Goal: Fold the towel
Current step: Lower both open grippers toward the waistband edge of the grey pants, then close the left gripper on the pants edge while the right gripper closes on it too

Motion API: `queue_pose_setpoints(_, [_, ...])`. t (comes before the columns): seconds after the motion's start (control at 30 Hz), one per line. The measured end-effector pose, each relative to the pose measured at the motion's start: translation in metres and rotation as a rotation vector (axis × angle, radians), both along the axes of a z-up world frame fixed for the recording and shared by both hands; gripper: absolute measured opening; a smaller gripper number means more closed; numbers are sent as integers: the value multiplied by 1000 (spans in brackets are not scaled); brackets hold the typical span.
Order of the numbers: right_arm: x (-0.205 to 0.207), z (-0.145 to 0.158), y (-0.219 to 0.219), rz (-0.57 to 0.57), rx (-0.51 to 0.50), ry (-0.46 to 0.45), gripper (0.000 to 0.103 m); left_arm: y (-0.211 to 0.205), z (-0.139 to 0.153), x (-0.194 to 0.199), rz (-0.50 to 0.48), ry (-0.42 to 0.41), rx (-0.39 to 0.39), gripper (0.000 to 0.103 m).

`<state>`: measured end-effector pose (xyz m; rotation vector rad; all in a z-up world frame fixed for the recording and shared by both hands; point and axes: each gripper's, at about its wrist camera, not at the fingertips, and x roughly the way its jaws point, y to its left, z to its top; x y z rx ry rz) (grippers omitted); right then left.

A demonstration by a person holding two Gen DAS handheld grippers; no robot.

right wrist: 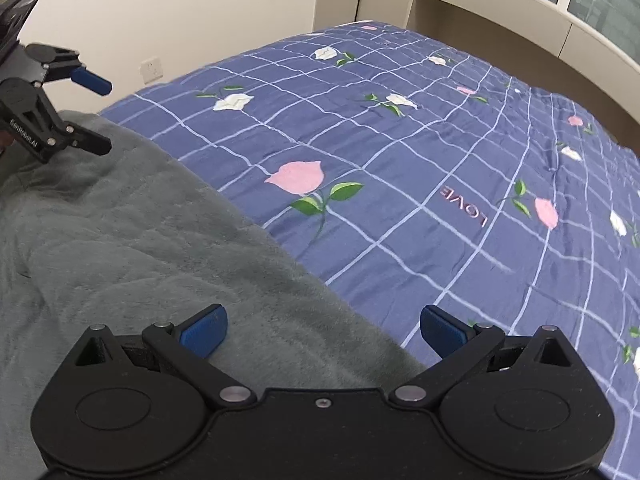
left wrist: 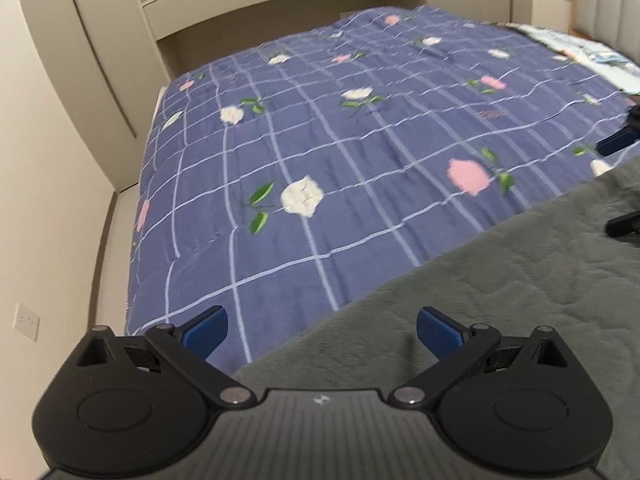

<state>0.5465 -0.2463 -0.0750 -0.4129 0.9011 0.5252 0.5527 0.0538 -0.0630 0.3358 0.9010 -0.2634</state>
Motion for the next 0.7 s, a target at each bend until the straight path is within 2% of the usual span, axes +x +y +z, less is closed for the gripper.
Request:
queue_pose_setpoints(0.13, [5, -4, 6, 6, -51, -7, 98, 0, -9, 9, -2, 9, 63, 103])
queue_pose_setpoints(0.23, [7, -7, 8, 15, -52, -9, 94, -3, -14, 10, -25, 20, 111, 103])
queue_pose_setpoints(0.43, [12, -13, 9, 20, -47, 22, 84, -8, -20, 12, -66, 30, 144, 102])
queue_pose_setpoints(0.47, [13, -15, 9, 22, -44, 28, 82, -8, -20, 13, -67, 39, 134, 99])
queue_pose_setpoints(0.57, [18, -21, 6, 29, -30, 75, 83, -6, -21, 15, -71, 76, 98, 91])
queue_pose_setpoints(0.7, [29, -28, -8, -9, 51, 168, 83, -7, -20, 15, -89, 105, 76, 79])
